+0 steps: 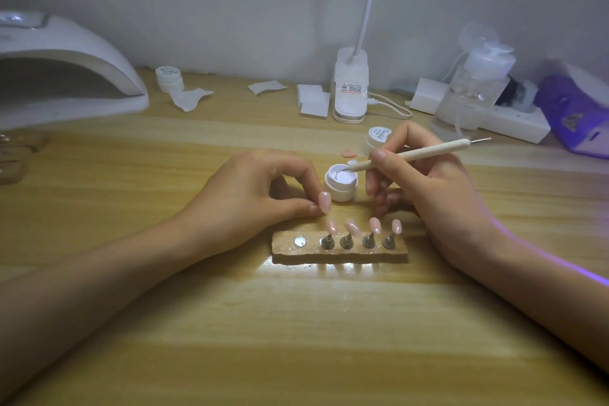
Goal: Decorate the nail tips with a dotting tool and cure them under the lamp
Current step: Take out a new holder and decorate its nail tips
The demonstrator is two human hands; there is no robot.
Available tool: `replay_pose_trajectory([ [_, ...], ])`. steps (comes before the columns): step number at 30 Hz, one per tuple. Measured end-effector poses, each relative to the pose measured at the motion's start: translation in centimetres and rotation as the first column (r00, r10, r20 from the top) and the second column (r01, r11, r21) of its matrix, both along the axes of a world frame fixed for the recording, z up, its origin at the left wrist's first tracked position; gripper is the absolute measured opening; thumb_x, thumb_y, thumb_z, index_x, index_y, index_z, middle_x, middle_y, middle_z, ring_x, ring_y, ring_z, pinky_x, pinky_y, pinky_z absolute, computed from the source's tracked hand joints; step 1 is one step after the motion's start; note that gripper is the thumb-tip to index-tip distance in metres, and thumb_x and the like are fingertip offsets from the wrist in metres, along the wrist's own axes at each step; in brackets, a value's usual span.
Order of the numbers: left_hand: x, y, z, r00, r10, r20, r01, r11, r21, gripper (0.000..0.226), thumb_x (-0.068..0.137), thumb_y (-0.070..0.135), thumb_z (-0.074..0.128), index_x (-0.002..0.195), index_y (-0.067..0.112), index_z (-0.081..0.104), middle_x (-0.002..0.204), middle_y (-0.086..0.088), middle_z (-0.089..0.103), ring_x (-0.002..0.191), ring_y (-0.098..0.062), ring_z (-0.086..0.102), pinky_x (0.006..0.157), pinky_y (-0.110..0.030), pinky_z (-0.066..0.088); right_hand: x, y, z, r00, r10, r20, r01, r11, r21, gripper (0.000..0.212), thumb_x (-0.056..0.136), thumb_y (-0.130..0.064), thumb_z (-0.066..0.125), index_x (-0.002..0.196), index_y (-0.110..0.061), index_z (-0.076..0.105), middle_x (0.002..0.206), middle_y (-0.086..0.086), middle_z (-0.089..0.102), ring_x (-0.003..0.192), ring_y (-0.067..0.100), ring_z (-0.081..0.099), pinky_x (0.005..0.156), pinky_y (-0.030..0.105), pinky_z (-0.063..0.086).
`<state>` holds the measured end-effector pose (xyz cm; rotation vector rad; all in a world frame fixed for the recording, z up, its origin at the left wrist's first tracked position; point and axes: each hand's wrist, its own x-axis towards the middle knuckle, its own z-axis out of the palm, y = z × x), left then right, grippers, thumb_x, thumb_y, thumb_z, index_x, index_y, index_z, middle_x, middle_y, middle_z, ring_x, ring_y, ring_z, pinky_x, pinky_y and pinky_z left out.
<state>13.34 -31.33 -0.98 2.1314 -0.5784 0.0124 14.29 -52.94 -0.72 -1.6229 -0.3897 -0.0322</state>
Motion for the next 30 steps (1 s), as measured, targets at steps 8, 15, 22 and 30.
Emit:
replay_pose_trajectory([
  [8, 0.01, 0.03, -0.06, 1.0, 0.003, 0.021, -0.003, 1.0, 0.016, 0.017, 0.081, 0.016, 0.079, 0.075, 0.03, 0.071, 0.083, 0.019, 0.07, 0.063, 0.001, 0.06, 0.062, -0.014, 0.041, -0.29, -0.21, 0.27, 0.991, -0.039, 0.126, 0.02, 0.988, 0.153, 0.017, 0.091, -0.026, 0.06, 0.083, -0.015, 0.049, 0.069, 0.003, 0.066, 0.064, 0.017, 0.061, 0.06, 0.027, 0.052],
  [15, -0.03, 0.02, 0.02, 1.0, 0.003, 0.016, -0.003, 1.0, 0.016, 0.015, 0.08, 0.018, 0.078, 0.075, 0.03, 0.071, 0.083, 0.018, 0.07, 0.062, 0.002, 0.06, 0.062, -0.017, 0.041, -0.1, -0.27, 0.39, 0.991, -0.043, 0.126, 0.02, 0.983, 0.184, 0.016, 0.092, -0.026, 0.059, 0.086, -0.014, 0.05, 0.071, 0.003, 0.067, 0.066, 0.018, 0.063, 0.062, 0.029, 0.053],
  [22, -0.02, 0.01, 0.02, 1.0, 0.01, 0.025, -0.01, 1.0, 0.021, 0.015, 0.08, 0.019, 0.079, 0.074, 0.031, 0.071, 0.08, 0.015, 0.07, 0.061, 0.003, 0.059, 0.06, -0.017, 0.039, -0.06, -0.24, 0.33, 0.997, -0.024, 0.074, 0.01, 0.983, 0.185, 0.02, 0.089, -0.03, 0.061, 0.085, -0.015, 0.05, 0.07, 0.004, 0.067, 0.064, 0.017, 0.061, 0.06, 0.027, 0.053],
  [30, -0.03, -0.03, 0.03, 1.0, 0.007, 0.023, -0.008, 1.0, 0.023, 0.015, 0.08, 0.017, 0.079, 0.075, 0.029, 0.072, 0.081, 0.019, 0.069, 0.062, 0.004, 0.06, 0.061, -0.014, 0.04, 0.05, -0.34, 0.7, 1.0, -0.019, -0.001, 0.019, 0.981, 0.195, 0.023, 0.087, -0.03, 0.061, 0.079, -0.013, 0.048, 0.066, 0.004, 0.067, 0.057, 0.016, 0.063, 0.053, 0.022, 0.05],
])
